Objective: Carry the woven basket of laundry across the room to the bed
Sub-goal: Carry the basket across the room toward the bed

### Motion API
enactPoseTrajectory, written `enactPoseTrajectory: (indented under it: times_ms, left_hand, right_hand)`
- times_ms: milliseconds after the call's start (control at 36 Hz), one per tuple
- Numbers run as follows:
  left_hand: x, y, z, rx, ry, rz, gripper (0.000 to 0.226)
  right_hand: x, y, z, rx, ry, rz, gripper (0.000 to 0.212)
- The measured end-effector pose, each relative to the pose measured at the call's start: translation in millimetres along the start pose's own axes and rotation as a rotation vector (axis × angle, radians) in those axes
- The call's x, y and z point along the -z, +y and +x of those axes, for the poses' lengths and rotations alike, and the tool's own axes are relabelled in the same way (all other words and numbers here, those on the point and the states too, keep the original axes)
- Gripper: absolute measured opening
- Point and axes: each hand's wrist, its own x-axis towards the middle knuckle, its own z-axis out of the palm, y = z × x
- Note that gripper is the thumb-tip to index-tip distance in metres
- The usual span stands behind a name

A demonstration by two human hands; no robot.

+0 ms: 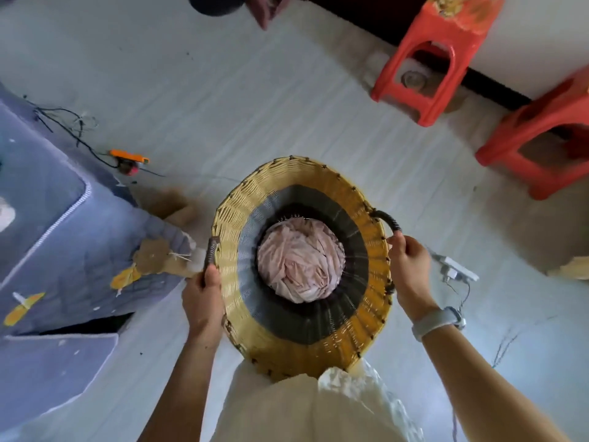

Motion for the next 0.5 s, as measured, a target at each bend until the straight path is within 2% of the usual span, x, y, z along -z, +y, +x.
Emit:
enactPoseTrajectory:
  times_ms: [222, 361, 500]
  left_hand:
    - [-15, 62, 117, 0.177, 0.018, -0.048, 0.050]
    - [-15, 114, 200, 0.077, -0.022, 0.000, 0.058]
    - [-8, 174, 262, 0.092, 0.014, -0.075, 0.050]
  right_hand:
    - [-104, -88, 85, 0.054, -0.088, -0.090, 0.043]
    - [-156, -154, 135, 0.057, -0.044, -0.099, 0.047]
    - [-197, -220, 173, 0.088, -0.072, -0.097, 0.044]
